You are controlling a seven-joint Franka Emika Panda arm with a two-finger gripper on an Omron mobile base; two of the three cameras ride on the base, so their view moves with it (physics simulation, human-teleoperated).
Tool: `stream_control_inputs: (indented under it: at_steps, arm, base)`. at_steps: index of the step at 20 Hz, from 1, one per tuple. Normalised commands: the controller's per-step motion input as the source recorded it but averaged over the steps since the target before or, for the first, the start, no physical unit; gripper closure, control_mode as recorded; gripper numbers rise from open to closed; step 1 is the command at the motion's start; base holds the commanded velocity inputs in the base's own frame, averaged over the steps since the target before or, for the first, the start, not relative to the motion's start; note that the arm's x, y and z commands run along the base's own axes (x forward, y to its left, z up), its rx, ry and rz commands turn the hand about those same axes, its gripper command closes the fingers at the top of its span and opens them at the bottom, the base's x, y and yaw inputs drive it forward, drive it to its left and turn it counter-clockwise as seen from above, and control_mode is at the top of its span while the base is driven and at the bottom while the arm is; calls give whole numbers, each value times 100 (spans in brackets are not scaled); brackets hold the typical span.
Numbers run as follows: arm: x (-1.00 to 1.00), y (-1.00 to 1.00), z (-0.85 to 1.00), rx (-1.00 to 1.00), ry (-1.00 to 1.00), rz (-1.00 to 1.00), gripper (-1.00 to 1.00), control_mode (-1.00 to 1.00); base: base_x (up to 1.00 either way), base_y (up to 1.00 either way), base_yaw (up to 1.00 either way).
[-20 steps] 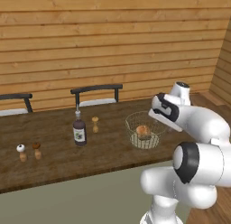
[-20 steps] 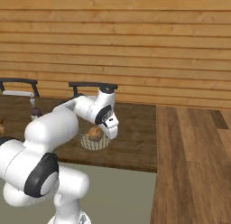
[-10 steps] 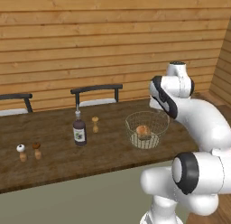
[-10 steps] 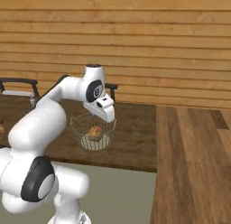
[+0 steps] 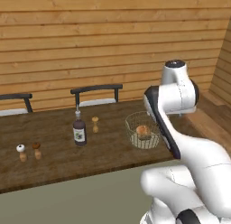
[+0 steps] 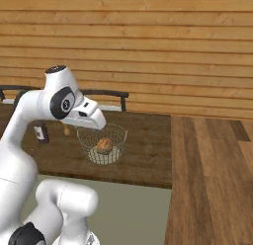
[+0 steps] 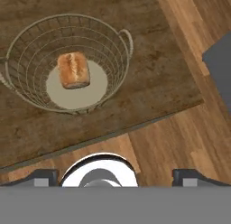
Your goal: Open the cabinet, pick up the bread from the cabinet and place it in the basket. Then move the basket to the dining counter.
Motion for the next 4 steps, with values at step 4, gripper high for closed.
stream_control_inputs:
  at_steps: [4]
  arm:
    - [-63, 89, 18, -15, -20, 31, -100, -100]
  base:
    - [0, 0, 0]
